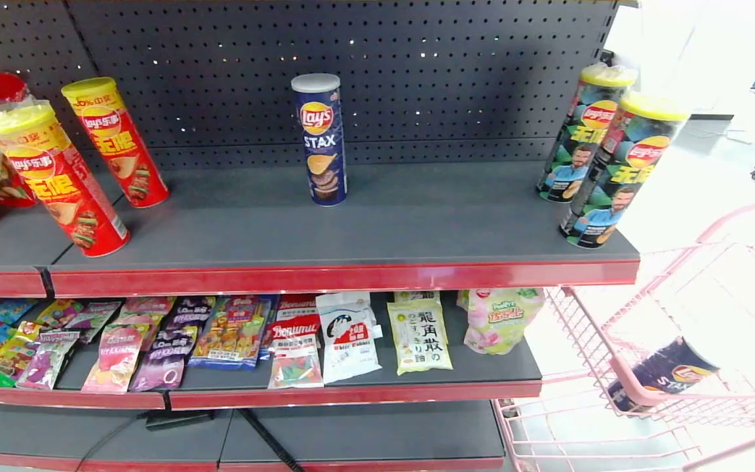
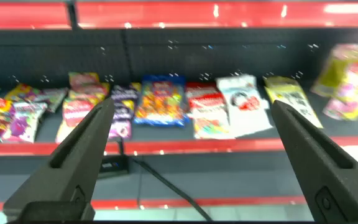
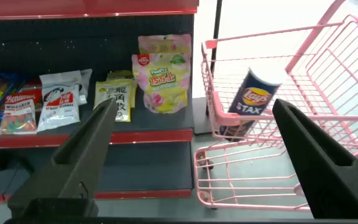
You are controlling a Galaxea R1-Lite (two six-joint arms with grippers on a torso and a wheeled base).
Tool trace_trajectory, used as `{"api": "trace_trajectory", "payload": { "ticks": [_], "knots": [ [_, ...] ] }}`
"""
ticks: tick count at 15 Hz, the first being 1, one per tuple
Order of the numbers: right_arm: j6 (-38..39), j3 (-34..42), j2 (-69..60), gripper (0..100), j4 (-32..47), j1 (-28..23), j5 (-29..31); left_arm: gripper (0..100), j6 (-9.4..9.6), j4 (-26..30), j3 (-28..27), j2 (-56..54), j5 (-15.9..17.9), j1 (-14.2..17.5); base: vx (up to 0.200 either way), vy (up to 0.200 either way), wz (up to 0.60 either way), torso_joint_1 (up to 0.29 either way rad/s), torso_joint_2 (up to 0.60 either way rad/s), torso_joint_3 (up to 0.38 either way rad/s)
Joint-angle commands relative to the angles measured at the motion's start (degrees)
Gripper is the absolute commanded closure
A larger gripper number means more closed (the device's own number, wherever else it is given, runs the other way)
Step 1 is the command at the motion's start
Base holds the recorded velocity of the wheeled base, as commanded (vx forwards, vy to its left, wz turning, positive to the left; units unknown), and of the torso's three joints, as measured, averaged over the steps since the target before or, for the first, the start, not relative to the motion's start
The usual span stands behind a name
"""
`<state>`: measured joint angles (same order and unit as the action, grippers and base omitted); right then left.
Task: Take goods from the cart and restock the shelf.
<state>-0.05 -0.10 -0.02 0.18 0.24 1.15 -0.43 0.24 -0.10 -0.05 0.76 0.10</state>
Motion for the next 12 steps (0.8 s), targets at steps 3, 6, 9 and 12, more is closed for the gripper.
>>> {"api": "trace_trajectory", "payload": {
  "ticks": [3,6,9,12],
  "knots": [
    [-0.04,0.10,0.02,0,-0.01,0.02,0.00,0,-0.01,0.02,0.01,0.05,-0.05,-0.01,-0.133,-0.133,0.00,0.000,0.00,0.005],
    [-0.04,0.01,0.02,0,-0.01,0.02,0.00,0,-0.01,0.02,0.01,0.05,0.04,-0.01,0.000,0.000,0.00,0.000,0.00,0.000],
    [-0.04,0.01,0.02,0,-0.01,0.02,0.00,0,-0.01,0.02,0.01,0.05,-0.05,-0.01,0.000,0.000,0.00,0.000,0.00,0.000],
    [-0.04,0.01,0.02,0,-0.01,0.02,0.00,0,0.08,0.02,0.01,0.05,-0.05,-0.01,0.133,0.000,0.00,0.002,0.00,0.000]
  ]
}}
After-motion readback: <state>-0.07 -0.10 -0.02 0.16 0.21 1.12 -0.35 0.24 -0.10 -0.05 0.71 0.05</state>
